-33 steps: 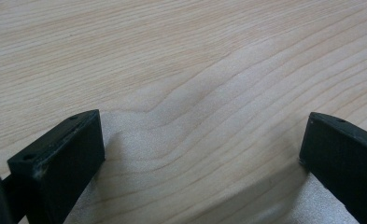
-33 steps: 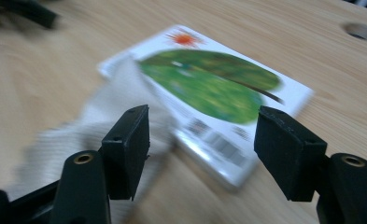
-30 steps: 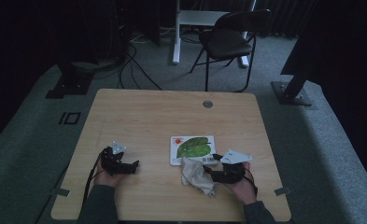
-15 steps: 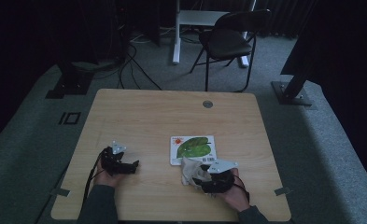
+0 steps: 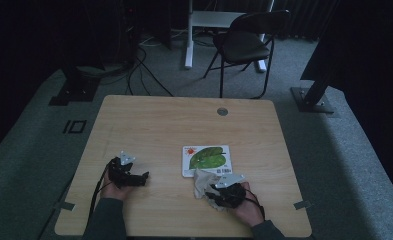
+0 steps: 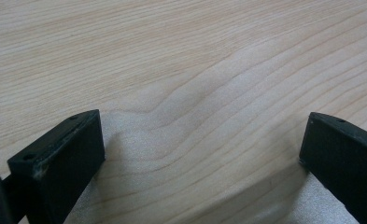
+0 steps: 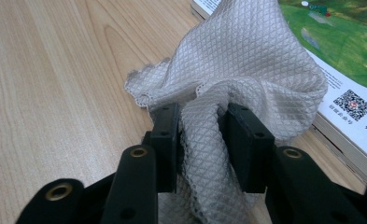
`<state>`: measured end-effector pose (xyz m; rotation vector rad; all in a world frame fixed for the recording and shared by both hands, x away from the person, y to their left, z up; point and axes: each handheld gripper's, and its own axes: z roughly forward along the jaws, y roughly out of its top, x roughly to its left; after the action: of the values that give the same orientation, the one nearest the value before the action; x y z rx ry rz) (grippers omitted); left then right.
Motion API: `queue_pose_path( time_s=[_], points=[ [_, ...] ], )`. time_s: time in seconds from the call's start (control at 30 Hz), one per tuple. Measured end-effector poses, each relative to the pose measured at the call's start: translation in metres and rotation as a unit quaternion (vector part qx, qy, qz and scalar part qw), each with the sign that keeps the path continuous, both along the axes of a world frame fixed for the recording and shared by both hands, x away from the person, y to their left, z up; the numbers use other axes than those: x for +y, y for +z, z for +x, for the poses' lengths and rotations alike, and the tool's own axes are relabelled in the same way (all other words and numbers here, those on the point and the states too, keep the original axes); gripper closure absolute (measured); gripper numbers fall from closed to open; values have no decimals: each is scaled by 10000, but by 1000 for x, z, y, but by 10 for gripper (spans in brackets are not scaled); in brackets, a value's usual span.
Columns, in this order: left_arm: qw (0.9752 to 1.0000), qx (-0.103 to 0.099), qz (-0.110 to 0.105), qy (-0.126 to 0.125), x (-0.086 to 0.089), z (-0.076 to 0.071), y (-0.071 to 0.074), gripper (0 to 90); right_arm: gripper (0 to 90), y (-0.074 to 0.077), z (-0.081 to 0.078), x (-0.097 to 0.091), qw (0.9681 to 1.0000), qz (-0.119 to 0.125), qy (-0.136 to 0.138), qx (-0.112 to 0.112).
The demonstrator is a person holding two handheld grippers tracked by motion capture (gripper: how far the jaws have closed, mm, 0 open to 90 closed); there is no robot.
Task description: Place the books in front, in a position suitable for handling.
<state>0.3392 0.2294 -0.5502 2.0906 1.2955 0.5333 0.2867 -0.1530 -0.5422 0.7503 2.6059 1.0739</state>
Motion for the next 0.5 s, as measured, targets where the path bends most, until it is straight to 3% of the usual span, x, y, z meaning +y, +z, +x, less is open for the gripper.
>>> queue_pose_path(
  time_s=[0.3, 0.4, 0.43, 0.5],
  points=[
    [10000, -3, -5, 13, 0, 0, 0, 4, 807, 2, -1, 2, 9999, -113, -5, -43],
    [10000, -3, -5, 12, 0, 0, 0, 4, 814, 9, -1, -1, 9997, 197, 113, -1],
    [10000, -3, -5, 12, 0, 0, 0, 4, 814, 9, -1, -1, 9997, 197, 113, -1],
    [10000, -2, -2, 9, 0, 0, 0, 5, 814, 23, -1, -9, 9987, 456, 28, -224]
  ],
)
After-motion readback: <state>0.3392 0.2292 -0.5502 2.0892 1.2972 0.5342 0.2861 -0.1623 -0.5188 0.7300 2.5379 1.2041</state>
